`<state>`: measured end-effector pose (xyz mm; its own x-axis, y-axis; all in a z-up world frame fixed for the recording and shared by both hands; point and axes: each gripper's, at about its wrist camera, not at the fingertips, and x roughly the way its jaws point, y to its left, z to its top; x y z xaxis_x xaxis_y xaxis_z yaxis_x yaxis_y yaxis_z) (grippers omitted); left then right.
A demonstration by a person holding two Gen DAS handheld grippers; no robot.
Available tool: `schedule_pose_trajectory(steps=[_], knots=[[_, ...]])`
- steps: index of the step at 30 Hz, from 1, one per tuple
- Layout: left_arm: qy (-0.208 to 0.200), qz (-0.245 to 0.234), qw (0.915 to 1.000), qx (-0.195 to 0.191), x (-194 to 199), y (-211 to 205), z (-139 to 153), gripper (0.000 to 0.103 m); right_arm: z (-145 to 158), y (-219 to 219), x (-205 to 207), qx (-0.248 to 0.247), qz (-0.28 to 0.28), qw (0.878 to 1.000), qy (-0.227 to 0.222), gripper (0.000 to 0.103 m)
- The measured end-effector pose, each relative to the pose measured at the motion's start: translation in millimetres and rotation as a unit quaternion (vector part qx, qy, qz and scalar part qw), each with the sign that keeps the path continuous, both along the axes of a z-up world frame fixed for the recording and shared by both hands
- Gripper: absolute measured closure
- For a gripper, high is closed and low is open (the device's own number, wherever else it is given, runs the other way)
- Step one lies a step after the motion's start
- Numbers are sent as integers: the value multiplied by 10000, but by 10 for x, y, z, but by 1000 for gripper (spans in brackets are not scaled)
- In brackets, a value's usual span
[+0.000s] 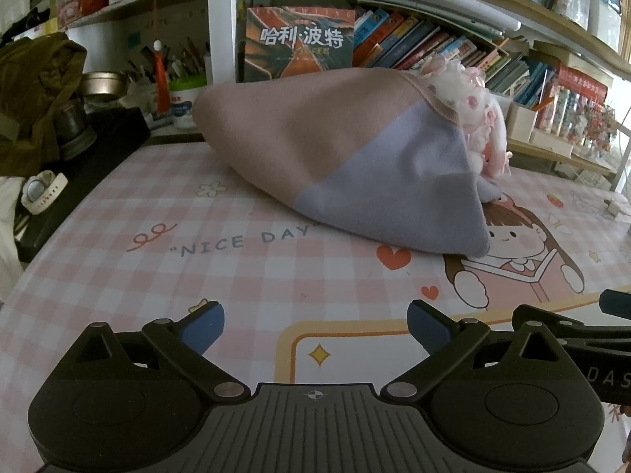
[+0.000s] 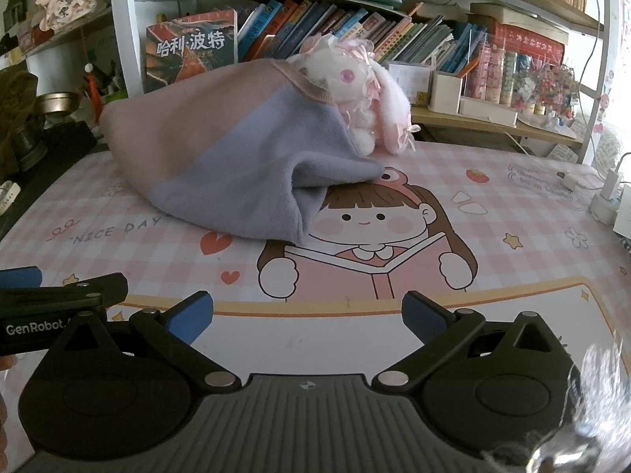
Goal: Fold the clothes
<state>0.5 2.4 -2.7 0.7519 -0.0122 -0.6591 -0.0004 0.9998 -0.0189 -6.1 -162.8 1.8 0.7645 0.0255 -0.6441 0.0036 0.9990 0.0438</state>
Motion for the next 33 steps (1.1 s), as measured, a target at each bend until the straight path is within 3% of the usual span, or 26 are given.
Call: schedule_pose_trajectory(steps=[33], knots=[[45, -16, 10000, -49, 0, 8, -16, 2, -11, 30, -5, -35, -1, 10000, 43, 0]])
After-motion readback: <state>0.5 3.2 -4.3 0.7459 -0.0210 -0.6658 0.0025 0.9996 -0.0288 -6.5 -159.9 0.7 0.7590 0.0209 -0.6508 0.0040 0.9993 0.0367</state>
